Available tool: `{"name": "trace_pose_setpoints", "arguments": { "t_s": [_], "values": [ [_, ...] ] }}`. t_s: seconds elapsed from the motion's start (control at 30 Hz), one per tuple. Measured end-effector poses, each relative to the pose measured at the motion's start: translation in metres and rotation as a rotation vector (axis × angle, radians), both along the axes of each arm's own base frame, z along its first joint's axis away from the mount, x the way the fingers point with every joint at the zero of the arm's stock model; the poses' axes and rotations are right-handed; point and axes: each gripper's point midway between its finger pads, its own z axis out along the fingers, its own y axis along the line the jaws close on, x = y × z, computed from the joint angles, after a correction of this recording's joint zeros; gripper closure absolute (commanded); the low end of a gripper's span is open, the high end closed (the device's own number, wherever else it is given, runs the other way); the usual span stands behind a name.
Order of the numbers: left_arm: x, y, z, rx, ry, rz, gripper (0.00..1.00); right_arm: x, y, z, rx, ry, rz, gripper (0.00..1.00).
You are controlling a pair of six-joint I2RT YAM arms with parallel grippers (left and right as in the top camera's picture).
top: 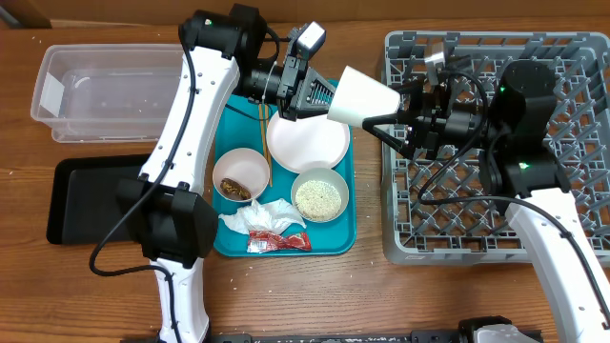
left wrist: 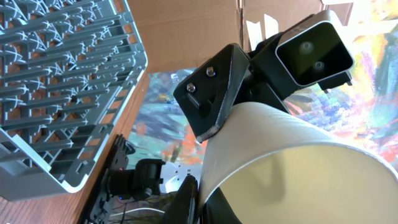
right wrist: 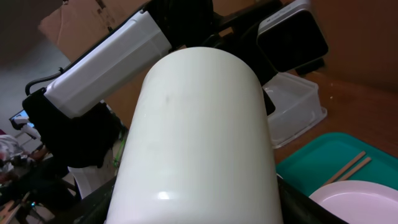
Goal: Sort waste into correct bins and load items into the dishwasher
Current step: 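Lift the white cup and hand it to the right gripper, then carry the cup with the right gripper and place it in the rack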
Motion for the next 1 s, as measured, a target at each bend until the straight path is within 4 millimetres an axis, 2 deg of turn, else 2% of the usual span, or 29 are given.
{"name": "trace_pose_setpoints", "arguments": {
  "t_s": [0.13,0.3,0.33,0.47,0.57,0.63,0.77,0.93,1.0],
  "values": [
    [0.000,0.000,0.002,-0.011,0.004,0.000,0.96,0.002,-0.002,0.003,0.011,0.001,-0.002,0.31],
    [0.000,0.000,-0.001,0.007,0.002,-0.001,0.96,0.004,-0.004,0.007,0.015,-0.020,-0.007,0.11],
    [-0.001,-0.001,-0.003,0.015,0.000,-0.003,0.96,0.004,-0.004,0.008,0.017,-0.026,-0.008,0.10],
    [-0.002,-0.002,-0.006,0.034,-0.005,-0.008,0.96,0.005,-0.005,0.010,0.019,-0.046,-0.012,0.16],
    [-0.002,-0.002,-0.006,0.036,-0.006,-0.008,0.96,0.005,-0.005,0.010,0.020,-0.033,-0.015,0.30],
    [-0.002,-0.002,-0.007,0.039,-0.005,-0.008,0.96,0.006,-0.006,0.009,0.019,-0.020,-0.021,0.28],
    [-0.002,-0.001,-0.008,0.045,-0.007,-0.008,0.96,0.005,-0.006,0.003,0.017,0.032,-0.023,0.16],
    [-0.002,-0.001,-0.008,0.046,-0.008,-0.008,0.96,0.005,-0.006,-0.001,0.014,0.057,-0.020,0.18],
    [-0.002,-0.001,-0.008,0.046,-0.008,-0.008,0.96,0.005,-0.006,-0.002,0.014,0.061,-0.017,0.24]
  ]
}}
